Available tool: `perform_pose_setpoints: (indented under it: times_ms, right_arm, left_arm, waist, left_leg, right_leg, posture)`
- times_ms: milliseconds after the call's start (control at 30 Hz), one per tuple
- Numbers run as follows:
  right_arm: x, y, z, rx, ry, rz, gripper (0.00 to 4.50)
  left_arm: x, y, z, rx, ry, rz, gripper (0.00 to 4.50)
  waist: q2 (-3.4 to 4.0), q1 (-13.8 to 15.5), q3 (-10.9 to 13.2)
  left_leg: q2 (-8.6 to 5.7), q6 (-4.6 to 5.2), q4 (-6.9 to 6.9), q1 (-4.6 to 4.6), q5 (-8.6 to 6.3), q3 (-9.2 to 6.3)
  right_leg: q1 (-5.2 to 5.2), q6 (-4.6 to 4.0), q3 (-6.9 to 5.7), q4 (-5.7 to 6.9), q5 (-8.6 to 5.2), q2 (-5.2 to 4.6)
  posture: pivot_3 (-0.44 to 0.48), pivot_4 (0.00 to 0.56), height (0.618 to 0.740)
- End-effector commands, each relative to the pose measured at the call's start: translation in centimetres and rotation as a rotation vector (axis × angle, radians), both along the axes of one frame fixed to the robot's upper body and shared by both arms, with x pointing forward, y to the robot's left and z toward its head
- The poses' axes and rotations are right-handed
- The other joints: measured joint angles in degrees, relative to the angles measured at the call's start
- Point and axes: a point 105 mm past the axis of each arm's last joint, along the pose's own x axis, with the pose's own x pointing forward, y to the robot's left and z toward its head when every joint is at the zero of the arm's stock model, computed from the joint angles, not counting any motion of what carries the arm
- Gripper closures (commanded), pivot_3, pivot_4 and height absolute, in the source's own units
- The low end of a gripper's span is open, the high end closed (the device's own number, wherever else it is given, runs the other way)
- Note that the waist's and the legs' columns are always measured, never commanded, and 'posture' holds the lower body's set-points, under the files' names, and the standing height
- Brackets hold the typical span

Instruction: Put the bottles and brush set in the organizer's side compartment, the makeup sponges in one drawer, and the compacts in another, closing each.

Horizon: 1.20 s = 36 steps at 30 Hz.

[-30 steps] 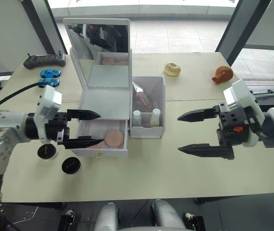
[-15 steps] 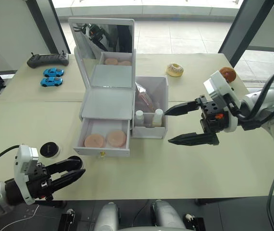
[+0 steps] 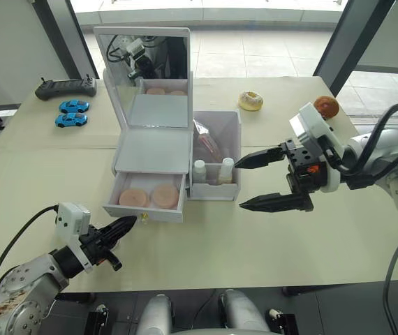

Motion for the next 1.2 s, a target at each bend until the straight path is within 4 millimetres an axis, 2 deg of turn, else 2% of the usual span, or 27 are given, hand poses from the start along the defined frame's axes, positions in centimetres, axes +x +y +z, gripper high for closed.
perform_pose_setpoints:
  times_ms: [33, 167, 600, 900, 1200]
  right_arm:
    - [-0.4, 0.0, 1.0, 0.011, -0.04, -0.012, 0.0]
    - [-0.4, -0.1, 0.6, -0.03, -0.048, -0.018, 0.0]
    - [-0.7, -0.5, 1.1, -0.026, -0.073, -0.072, 0.0]
    - [-0.9, -0.1, 1.1, 0.008, -0.077, -0.1, 0.0]
    - [-1.3, 0.0, 1.2, 0.038, -0.039, -0.093, 0.0]
  left_arm:
    - [1.2, -0.6, 0.7, -0.055, -0.057, 0.015, 4.48]
    - [3.0, -0.8, 0.4, -0.066, -0.069, 0.025, 4.48]
    - [6.7, -1.5, 1.2, -0.005, -0.179, 0.02, 4.48]
    - [7.9, -2.3, 1.8, -0.005, -0.231, 0.002, 4.48]
    - [8.1, -1.9, 1.6, 0.03, -0.225, -0.01, 4.48]
  waist:
    - [0.0, 0.0, 0.0]
    - [-0.04, 0.1, 0.0]
    - [-0.05, 0.1, 0.0]
    - [-0.05, 0.2, 0.0]
    - [-0.05, 0.2, 0.0]
  left_leg:
    - [-0.01, 0.0, 0.0, -0.01, 0.0, 0.0]
    - [-0.02, 0.0, 0.03, -0.03, 0.0, -0.02]
    - [-0.03, 0.0, 0.04, -0.06, 0.0, -0.04]
    - [-0.03, 0.0, 0.04, -0.06, 0.0, -0.04]
    - [-0.03, 0.0, 0.06, -0.08, 0.0, -0.05]
  right_leg:
    - [0.0, 0.0, 0.0, -0.01, 0.0, 0.0]
    - [0.01, 0.02, -0.01, -0.02, 0.01, 0.01]
    - [0.01, 0.05, -0.01, -0.02, 0.03, 0.02]
    - [0.02, 0.09, -0.01, -0.02, 0.05, 0.02]
    - [0.02, 0.11, 0.0, -0.02, 0.07, 0.02]
  posture:
    - [0.0, 0.15, 0.74]
    - [0.0, 0.15, 0.74]
    - [0.0, 0.15, 0.74]
    - [0.0, 0.15, 0.74]
    - [0.0, 0.15, 0.74]
